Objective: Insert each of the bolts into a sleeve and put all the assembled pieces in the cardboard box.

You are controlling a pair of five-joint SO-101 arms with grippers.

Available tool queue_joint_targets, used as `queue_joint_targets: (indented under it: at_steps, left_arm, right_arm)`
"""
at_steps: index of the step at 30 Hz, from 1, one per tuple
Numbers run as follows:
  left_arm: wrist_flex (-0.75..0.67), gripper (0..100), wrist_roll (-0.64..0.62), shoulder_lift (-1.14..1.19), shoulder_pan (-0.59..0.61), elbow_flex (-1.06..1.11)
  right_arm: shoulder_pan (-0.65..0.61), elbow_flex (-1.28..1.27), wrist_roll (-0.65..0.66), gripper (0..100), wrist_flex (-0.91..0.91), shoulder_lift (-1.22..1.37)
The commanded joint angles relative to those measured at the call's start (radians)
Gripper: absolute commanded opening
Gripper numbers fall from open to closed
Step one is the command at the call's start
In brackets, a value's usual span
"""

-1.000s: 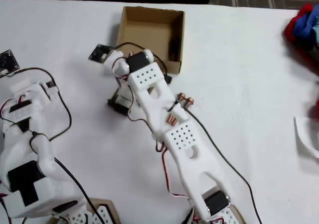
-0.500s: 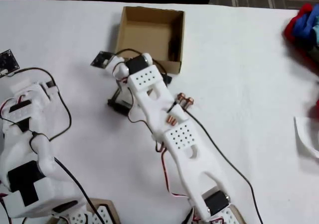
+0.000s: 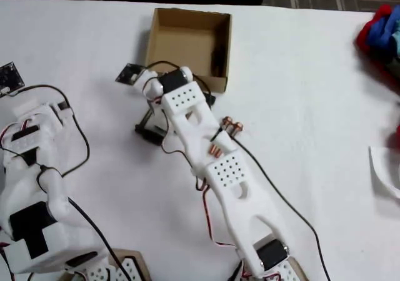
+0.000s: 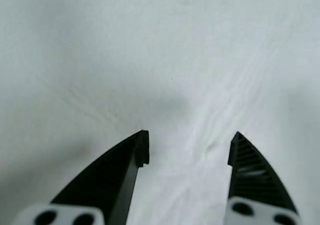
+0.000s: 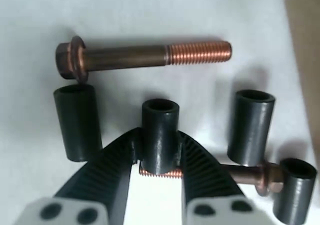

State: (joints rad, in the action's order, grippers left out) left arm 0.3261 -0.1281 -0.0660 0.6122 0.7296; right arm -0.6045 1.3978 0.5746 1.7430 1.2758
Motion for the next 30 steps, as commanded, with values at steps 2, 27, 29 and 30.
queue_joint_targets:
  at_steps: [2,27,29,30]
  left_arm:
    - [0.006,27,0.008,-0.006,-0.009,-0.044]
    - [0.006,27,0.008,-0.006,-0.009,-0.044]
    - [0.006,27,0.008,-0.006,-0.009,-0.044]
    - [0.006,27,0.008,-0.006,-0.009,-0.044]
  right_arm:
    - [-0.002,0.003,-0.009,4.3,-0.002,-0.007]
    - [-0.001,0.052,-0.080,7.5,-0.030,0.004]
    - [-0.001,0.052,-0.080,7.0,-0.031,0.004]
    - [-0.001,0.052,-0.081,5.0,-0.031,0.004]
